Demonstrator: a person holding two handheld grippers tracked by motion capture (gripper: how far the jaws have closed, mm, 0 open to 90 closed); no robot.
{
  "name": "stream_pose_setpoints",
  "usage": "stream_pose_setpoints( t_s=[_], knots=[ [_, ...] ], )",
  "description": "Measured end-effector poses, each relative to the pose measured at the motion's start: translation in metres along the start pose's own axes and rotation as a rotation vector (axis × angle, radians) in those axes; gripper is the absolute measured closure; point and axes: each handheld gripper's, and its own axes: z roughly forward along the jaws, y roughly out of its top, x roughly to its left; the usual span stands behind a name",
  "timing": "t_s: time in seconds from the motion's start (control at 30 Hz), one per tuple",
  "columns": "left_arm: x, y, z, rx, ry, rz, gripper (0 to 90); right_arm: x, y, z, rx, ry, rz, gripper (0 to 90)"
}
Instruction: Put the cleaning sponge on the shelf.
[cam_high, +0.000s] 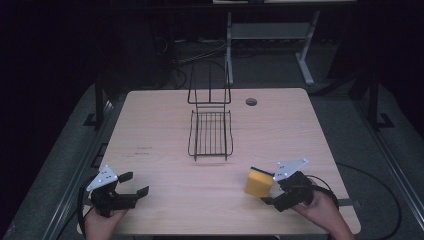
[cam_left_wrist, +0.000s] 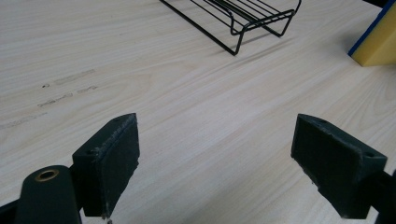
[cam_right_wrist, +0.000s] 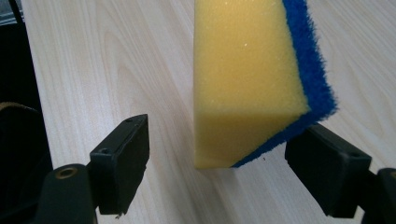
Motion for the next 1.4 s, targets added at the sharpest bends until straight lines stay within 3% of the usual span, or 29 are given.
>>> stream_pose_setpoints(
  t_s=[0.33,0.87,1.1,1.4],
  knots=[
    [0.0004,0.0000,-0.0001,0.000,0.001,0.001,14.7,-0.0024,0.0022,0.0025,0.010,0.005,0.002,22.5],
    [-0.0001,0.0000,-0.0001,0.000,0.001,0.000,14.7,-0.0055,0.0042,0.0028,0.016,0.002,-0.001,32.5],
    [-0.0001,0.0000,-0.0002,-0.002,0.001,-0.002,14.7,-0.0051,0.0056,0.0053,0.019,0.008,-0.010,39.8],
    [0.0003,0.0000,-0.0009,0.000,0.002,0.001,14.7,-0.0058,0.0060,0.0054,0.012,0.017,-0.027,55.6]
  ],
)
